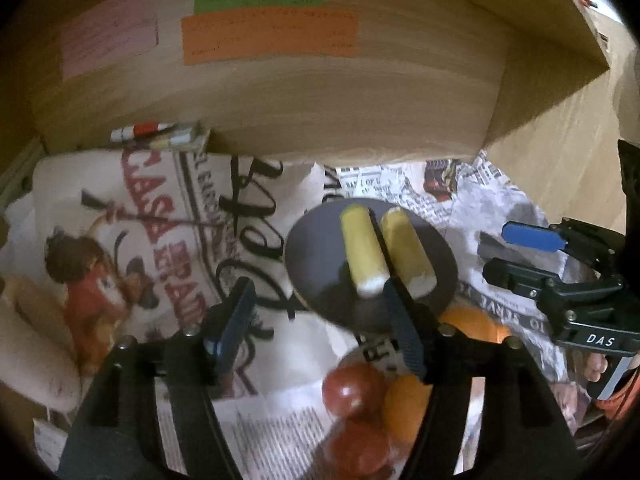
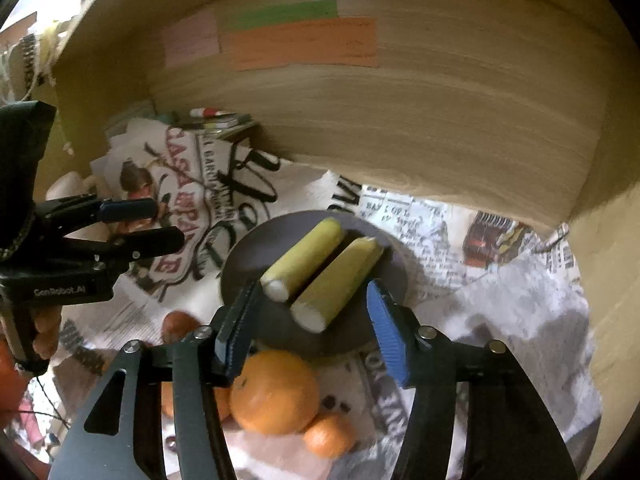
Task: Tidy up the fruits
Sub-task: 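Grasp a large orange with the left gripper while the right gripper grasps another orange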
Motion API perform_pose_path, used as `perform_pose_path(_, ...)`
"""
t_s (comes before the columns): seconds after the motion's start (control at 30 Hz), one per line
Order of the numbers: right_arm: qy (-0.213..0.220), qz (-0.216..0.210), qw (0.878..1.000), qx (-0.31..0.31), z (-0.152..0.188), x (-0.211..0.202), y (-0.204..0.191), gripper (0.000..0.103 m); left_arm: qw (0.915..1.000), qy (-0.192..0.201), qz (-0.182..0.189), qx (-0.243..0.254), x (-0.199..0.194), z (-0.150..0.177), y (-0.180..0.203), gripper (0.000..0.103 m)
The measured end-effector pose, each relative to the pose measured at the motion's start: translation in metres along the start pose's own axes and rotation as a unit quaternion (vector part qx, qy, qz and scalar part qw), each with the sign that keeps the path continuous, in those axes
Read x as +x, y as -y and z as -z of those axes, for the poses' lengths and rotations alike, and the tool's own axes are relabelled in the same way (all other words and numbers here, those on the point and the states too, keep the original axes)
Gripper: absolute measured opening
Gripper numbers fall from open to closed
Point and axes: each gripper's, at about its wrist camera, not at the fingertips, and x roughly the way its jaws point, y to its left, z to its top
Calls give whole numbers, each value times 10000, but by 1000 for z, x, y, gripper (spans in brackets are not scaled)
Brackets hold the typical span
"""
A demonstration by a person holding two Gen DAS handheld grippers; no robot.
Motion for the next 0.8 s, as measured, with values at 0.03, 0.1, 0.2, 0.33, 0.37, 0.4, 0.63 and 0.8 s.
perform_pose_path(0.03, -4, -24, 10000, 17, 3, -2, -1, 53, 10000, -28, 9, -5, -2, 4, 0, 69)
perform_pose_path(0.1, -39, -77, 10000, 50, 12, -4, -5, 54, 9999, -104, 1, -14, -6, 14, 0, 71)
perform_pose_path(0.2, -139, -109, 9998, 48, 23, -2, -9, 55, 9997, -249, 27, -42, -6, 28, 0, 72)
perform_pose_path(0.33, -368, -171, 9992, 36, 38, 6, -11, 56, 9992, -382, 74, -45, -5, 44, 4, 75)
perform_pose_path(0.37, -419, -192, 9989, 33, 41, 8, -11, 56, 9991, -407, 62, -48, -4, 48, 5, 75)
perform_pose_path(0.4, -471, -216, 9987, 31, 44, 10, -11, 56, 9990, -430, 57, -50, -4, 50, 6, 75)
perform_pose_path(0.63, -735, -329, 9967, -83, 52, 29, -16, 61, 9983, -535, 207, -129, -5, 61, 11, 76)
perform_pose_path(0.8, -823, -441, 9956, -114, 52, 37, -14, 62, 9977, -584, 326, -97, -4, 64, 19, 76)
